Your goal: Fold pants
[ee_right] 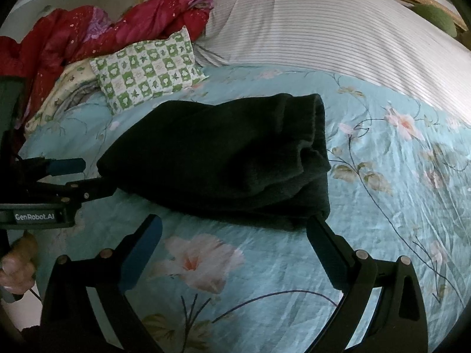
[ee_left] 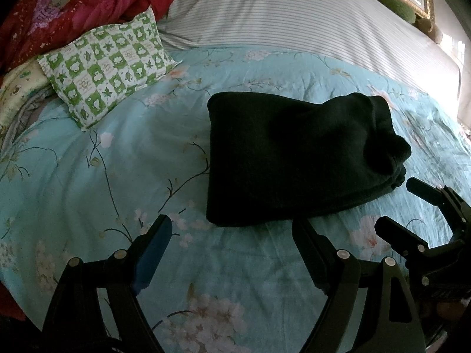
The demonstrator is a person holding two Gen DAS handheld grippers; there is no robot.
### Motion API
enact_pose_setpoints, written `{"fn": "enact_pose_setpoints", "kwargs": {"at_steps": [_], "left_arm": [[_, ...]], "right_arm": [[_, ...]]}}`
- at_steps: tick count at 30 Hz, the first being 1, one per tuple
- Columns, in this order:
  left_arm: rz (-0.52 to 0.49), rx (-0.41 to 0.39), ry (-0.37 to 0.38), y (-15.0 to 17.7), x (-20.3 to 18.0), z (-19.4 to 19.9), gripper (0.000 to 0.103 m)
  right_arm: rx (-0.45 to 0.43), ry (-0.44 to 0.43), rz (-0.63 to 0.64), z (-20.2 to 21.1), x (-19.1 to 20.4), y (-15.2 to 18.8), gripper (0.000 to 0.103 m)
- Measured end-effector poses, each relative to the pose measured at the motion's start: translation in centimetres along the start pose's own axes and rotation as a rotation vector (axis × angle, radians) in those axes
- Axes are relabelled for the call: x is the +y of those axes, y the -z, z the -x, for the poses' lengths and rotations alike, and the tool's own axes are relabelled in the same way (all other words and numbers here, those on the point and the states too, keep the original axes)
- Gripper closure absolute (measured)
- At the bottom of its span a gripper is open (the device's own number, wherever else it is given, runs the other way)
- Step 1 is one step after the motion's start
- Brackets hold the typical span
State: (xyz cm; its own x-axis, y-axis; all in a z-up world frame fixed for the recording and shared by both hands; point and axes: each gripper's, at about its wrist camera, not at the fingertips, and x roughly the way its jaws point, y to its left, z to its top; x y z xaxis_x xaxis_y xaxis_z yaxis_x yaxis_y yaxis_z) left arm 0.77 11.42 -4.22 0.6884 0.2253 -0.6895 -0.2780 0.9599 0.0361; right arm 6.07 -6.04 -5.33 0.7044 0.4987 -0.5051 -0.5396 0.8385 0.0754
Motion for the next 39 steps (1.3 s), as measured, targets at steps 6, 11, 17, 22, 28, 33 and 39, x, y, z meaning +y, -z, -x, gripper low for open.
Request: {"fn": "enact_pose_setpoints", "kwargs": {"at_steps": [6,11,17,22,28,33,39], "left_arm": [[-0.006,0.001,-0.002,0.03,-0.13,0.04,0.019],[-0.013,-0.002,-0.004,0.11,-0.26,0.08,0.019],[-0.019,-0.004,-0.005,0.14,-0.34,0.07,0.019],[-0.027,-0.009,-0.008,0.21,-0.49,0.13,0.019],[-0.032,-0.012,-0.011,0.26,-0.59,0.22,0.019],[-0.033,-0.012,-0.01,0.23,-0.56,0.27,0.019],[-0.036,-0.015,-0.011,0.31,-0.53,0.41,0.019]], "right_arm": [[0.004,0.0,0.005,-0.07,0.15,-0.03,0.004],[0.004,-0.001,0.004,-0.06,0.2,-0.03,0.004],[0.003,-0.002,0.004,-0.09,0.3,-0.02,0.004],[0.002,-0.002,0.004,-0.05,0.35,-0.01,0.004],[0.002,-0.001,0.004,-0.04,0.41,0.02,0.004],[0.001,-0.001,0.004,-0.02,0.43,0.02,0.004],[0.003,0.0,0.003,-0.02,0.45,0.04,0.004]]}}
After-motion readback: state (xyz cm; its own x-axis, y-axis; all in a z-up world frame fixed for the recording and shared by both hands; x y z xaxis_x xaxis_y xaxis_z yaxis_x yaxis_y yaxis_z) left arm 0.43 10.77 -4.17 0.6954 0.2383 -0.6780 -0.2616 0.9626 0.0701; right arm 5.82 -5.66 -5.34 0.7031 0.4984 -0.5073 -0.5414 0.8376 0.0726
